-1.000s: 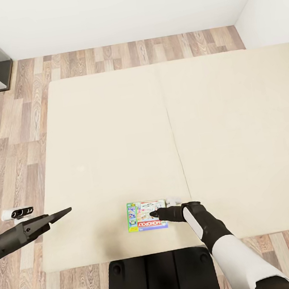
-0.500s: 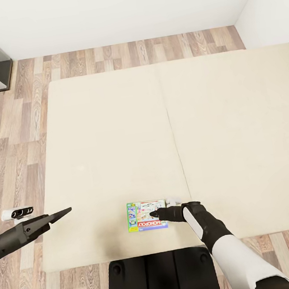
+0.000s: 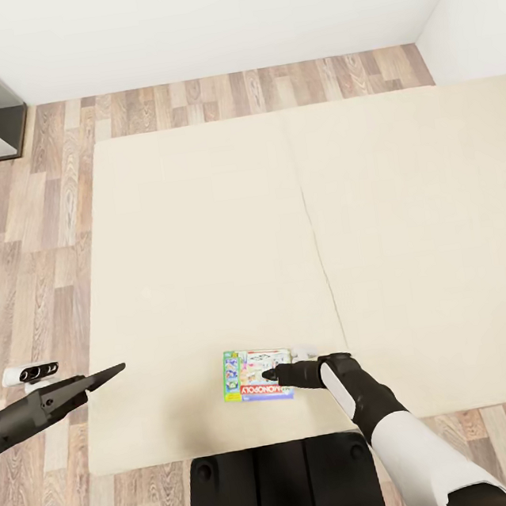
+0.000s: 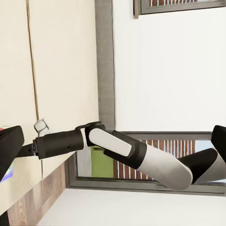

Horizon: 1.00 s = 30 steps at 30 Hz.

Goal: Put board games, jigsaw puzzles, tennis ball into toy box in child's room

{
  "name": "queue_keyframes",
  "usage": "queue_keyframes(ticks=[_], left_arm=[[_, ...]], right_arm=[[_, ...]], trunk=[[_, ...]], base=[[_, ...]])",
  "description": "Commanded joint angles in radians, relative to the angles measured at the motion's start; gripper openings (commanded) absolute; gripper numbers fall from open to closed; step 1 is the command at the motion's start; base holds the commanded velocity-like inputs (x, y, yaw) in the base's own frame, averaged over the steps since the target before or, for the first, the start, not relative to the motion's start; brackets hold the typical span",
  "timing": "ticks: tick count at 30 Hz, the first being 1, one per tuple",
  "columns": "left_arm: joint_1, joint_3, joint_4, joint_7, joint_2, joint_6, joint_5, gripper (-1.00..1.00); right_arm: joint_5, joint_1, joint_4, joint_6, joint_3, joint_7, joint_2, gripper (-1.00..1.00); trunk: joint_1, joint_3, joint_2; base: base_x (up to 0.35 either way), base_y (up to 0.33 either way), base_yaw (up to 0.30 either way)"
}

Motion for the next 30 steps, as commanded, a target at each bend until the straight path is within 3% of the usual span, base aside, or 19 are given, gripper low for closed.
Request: queue_keyframes(ticks=[1, 9, 30], left_arm=[[0.0, 0.0, 0.0, -0.004, 0.0, 0.011, 0.0, 1.0], [0.0, -0.001, 0.0, -0.004, 0.0, 0.011, 0.0, 1.0], [0.0, -0.001, 0.0, -0.004, 0.0, 0.011, 0.0, 1.0]], right_arm=[[-0.005, 0.0, -0.002, 0.006, 0.0, -0.001, 0.0, 1.0], [-0.005, 0.0, -0.003, 0.007, 0.0, -0.001, 0.0, 1.0], [-0.005, 0.0, -0.006, 0.008, 0.0, 0.002, 0.0, 1.0]], trunk=[[0.001, -0.001, -0.002], [0.001, -0.001, -0.002], [0.001, -0.001, -0.002]], base=[[0.0, 0.165, 0.0], [0.0, 0.12, 0.0], [0.0, 0.006, 0.032]])
